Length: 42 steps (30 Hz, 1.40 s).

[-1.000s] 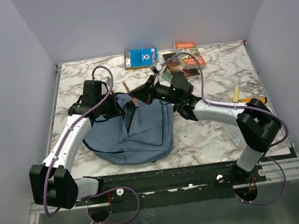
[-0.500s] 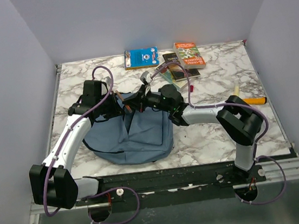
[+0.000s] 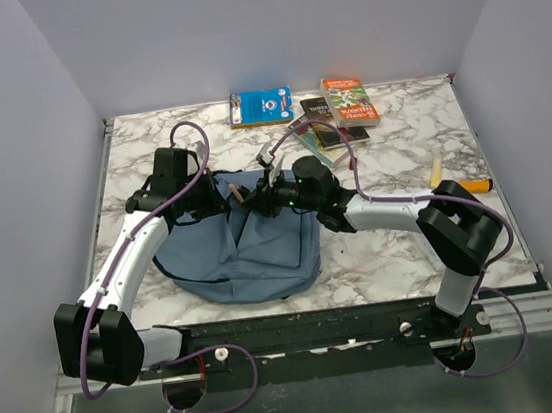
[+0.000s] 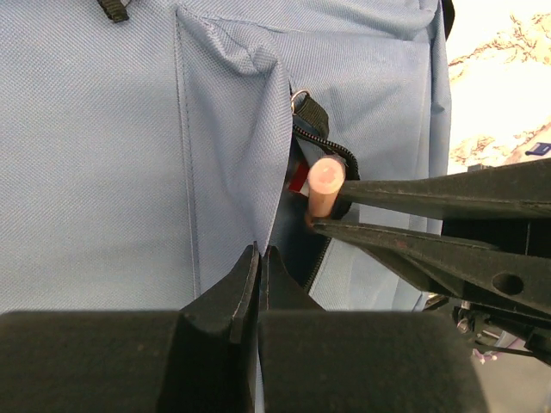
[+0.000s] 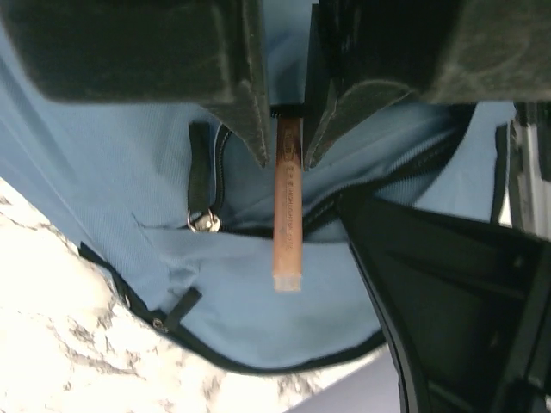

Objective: Pack the student bag
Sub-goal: Place the stationery in the student bag.

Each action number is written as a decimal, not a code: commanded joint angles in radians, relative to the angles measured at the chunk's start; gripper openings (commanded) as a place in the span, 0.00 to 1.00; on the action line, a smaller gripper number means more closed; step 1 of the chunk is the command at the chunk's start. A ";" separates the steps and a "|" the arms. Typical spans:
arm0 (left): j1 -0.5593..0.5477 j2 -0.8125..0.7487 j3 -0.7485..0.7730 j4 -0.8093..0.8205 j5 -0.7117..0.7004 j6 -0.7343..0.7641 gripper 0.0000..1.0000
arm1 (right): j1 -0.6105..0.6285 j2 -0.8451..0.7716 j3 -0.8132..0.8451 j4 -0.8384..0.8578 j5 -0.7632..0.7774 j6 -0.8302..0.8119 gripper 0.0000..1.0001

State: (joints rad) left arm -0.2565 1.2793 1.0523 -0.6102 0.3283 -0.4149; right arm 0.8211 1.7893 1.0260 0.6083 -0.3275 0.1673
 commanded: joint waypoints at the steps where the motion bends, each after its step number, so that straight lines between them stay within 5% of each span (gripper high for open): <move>1: 0.000 -0.027 0.008 0.030 0.029 -0.001 0.00 | 0.006 -0.104 -0.006 -0.233 0.065 -0.022 0.33; 2: 0.000 -0.026 0.008 0.030 0.030 -0.001 0.00 | 0.006 -0.128 -0.008 -0.255 0.088 0.007 0.44; 8: 0.000 -0.028 0.007 0.030 0.024 -0.001 0.00 | 0.004 -0.219 0.052 -0.474 0.219 0.096 0.59; 17: 0.000 -0.039 0.006 0.031 0.036 -0.003 0.00 | 0.001 -0.110 0.247 -0.540 0.284 0.166 0.65; 24: 0.000 -0.032 0.004 0.033 0.044 -0.007 0.00 | 0.001 0.093 0.507 -0.640 0.292 0.241 0.32; 27: 0.000 -0.032 0.004 0.033 0.038 -0.007 0.00 | 0.001 0.149 0.569 -0.687 0.259 0.260 0.26; 36: 0.000 -0.027 0.009 0.034 0.051 -0.006 0.00 | 0.001 0.078 0.381 -0.682 0.142 0.284 0.08; 42: 0.000 -0.026 0.011 0.033 0.041 -0.004 0.00 | 0.001 -0.068 0.314 -0.719 0.244 0.215 0.08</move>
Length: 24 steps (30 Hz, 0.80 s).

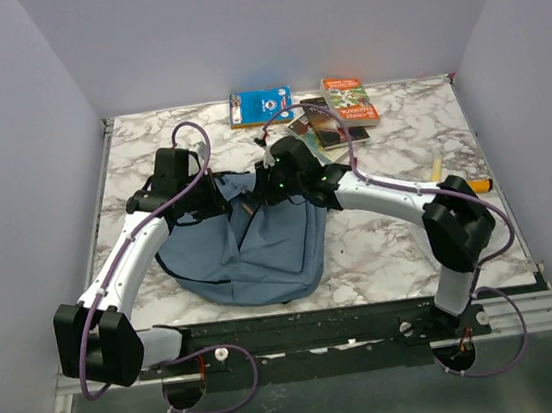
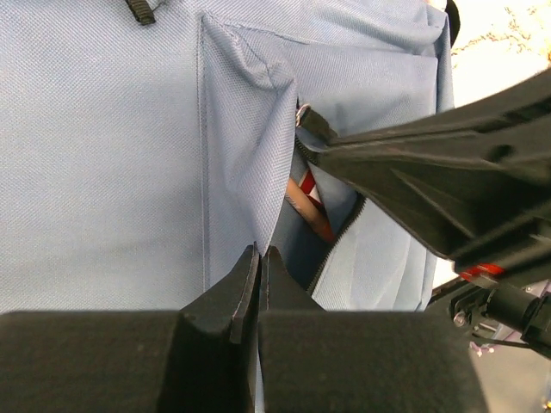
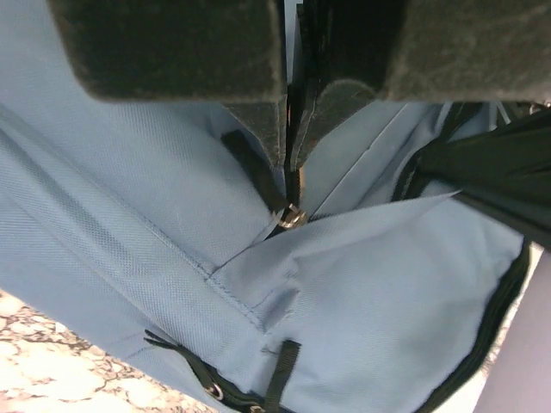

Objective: Pack the student bag
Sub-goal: Place the stationery in the student bag, then pick up the stationery from the center of the board.

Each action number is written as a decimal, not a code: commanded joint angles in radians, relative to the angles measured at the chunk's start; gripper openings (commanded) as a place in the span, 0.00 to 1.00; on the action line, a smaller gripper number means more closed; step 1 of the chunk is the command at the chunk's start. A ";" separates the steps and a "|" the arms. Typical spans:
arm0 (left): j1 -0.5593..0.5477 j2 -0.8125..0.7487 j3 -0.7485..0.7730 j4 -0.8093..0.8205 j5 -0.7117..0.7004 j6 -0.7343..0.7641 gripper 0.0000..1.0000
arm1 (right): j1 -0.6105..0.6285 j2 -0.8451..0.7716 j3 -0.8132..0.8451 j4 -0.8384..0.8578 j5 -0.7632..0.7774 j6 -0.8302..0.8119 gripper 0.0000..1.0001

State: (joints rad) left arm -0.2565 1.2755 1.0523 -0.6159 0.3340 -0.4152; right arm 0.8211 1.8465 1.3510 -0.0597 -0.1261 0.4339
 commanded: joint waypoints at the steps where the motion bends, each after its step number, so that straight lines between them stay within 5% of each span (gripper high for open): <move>1: 0.000 -0.022 0.009 0.040 0.032 -0.002 0.00 | 0.000 -0.141 -0.003 -0.065 0.069 -0.063 0.09; 8: 0.000 -0.023 0.006 0.038 0.023 -0.002 0.00 | -0.019 -0.217 -0.038 -0.161 0.463 -0.083 0.49; 12: 0.000 -0.024 0.008 0.038 0.023 -0.003 0.00 | -0.110 -0.251 -0.117 -0.180 0.599 -0.029 0.64; 18: 0.000 -0.018 0.008 0.038 0.032 -0.004 0.00 | -0.351 -0.235 -0.234 -0.121 0.483 0.077 0.68; 24: 0.000 -0.015 0.006 0.038 0.030 -0.003 0.00 | -0.449 -0.073 -0.201 -0.081 0.443 0.055 0.68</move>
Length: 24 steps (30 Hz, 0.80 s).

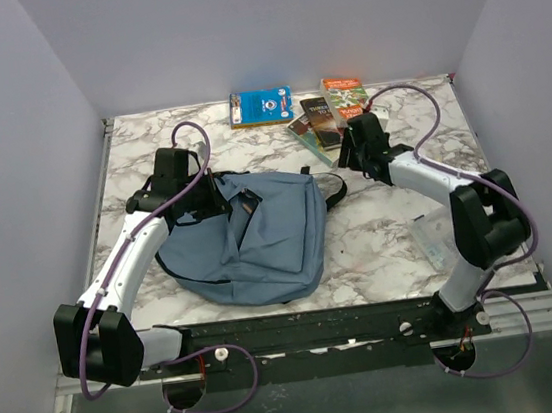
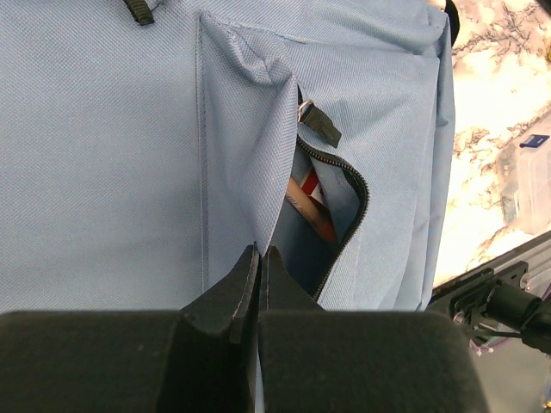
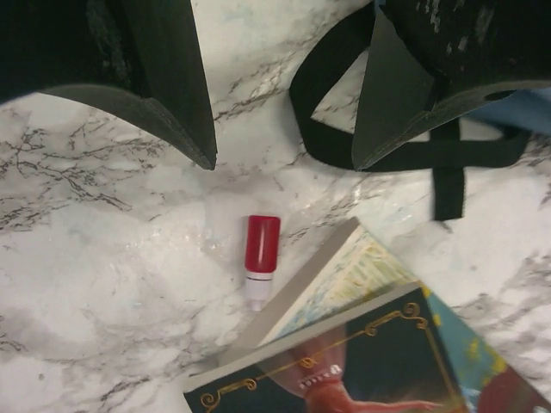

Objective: Pack the student bag
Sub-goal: Pick up the stationery from the center of the board.

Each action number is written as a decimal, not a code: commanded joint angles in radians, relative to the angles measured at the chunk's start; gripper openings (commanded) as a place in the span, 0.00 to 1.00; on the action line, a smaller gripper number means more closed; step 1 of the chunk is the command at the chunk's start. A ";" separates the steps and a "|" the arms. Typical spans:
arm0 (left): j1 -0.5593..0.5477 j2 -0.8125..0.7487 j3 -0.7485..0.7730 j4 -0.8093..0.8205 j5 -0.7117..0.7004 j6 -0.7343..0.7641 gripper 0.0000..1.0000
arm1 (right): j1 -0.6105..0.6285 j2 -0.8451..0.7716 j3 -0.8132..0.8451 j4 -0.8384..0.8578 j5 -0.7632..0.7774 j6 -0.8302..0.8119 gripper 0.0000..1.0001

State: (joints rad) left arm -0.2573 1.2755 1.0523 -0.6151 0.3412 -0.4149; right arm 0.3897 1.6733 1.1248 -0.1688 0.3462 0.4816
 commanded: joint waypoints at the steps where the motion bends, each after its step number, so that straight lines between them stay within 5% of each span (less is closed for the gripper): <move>1: 0.001 -0.015 0.005 0.038 0.023 -0.004 0.00 | -0.020 0.126 0.039 0.030 -0.015 -0.006 0.68; 15: 0.001 -0.016 0.005 0.037 0.035 -0.005 0.00 | -0.020 0.327 0.148 0.079 0.095 -0.101 0.62; 24: 0.001 -0.013 0.004 0.037 0.032 -0.005 0.00 | -0.022 0.377 0.167 0.072 0.081 -0.128 0.40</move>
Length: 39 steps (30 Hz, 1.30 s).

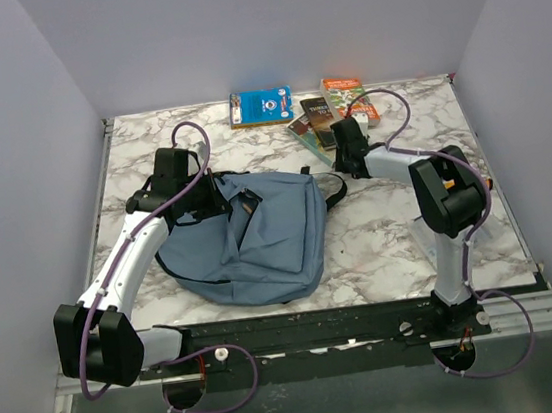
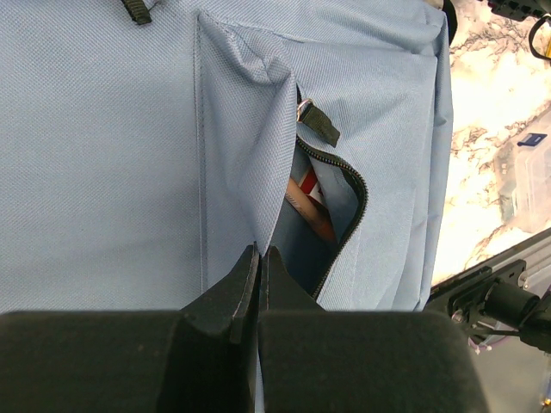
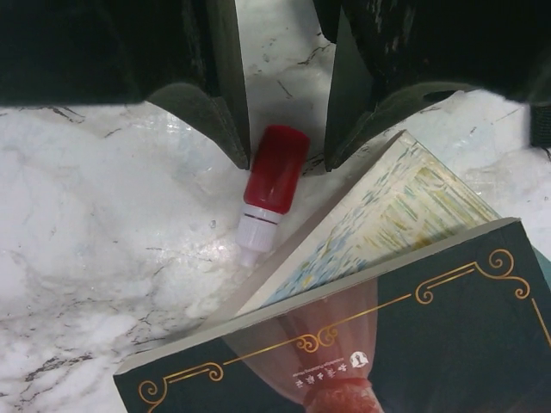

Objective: Pack the student bag
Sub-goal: Pick up the stationery from the center of the board, then place the stationery in the student bag.

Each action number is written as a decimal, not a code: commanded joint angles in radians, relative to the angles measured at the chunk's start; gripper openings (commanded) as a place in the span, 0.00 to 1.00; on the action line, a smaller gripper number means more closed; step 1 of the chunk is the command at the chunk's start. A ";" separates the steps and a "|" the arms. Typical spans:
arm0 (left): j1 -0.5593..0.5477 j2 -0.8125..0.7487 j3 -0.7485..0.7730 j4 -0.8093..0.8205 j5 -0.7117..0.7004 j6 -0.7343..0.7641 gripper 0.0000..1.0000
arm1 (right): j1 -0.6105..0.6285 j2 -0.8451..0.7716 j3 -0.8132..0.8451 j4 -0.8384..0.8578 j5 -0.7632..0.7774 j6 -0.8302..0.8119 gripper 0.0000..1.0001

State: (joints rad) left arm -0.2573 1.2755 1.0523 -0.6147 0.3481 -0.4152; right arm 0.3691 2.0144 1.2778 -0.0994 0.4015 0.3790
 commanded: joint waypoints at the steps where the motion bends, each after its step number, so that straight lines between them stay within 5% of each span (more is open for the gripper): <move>1: 0.001 -0.013 0.003 0.036 0.025 -0.004 0.00 | -0.001 0.036 0.012 0.001 0.029 -0.027 0.36; 6: 0.001 -0.011 0.004 0.037 0.028 -0.004 0.00 | -0.001 -0.007 -0.016 -0.006 -0.010 -0.048 0.14; 11: 0.001 -0.006 0.006 0.036 0.026 -0.005 0.00 | -0.002 -0.112 -0.091 -0.005 -0.037 -0.050 0.04; 23: 0.001 -0.008 0.007 0.036 0.025 -0.005 0.00 | 0.046 -0.463 -0.224 0.037 -0.530 0.065 0.01; 30: 0.001 -0.009 0.007 0.036 0.025 -0.005 0.00 | 0.185 -0.505 -0.261 0.287 -0.911 0.283 0.02; 39: 0.001 -0.013 0.005 0.037 0.020 -0.005 0.00 | 0.329 -0.409 -0.219 0.363 -0.972 0.400 0.06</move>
State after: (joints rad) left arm -0.2573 1.2755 1.0523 -0.6147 0.3485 -0.4152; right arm 0.6563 1.5734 1.0386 0.2214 -0.5194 0.7193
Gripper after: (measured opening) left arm 0.007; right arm 0.113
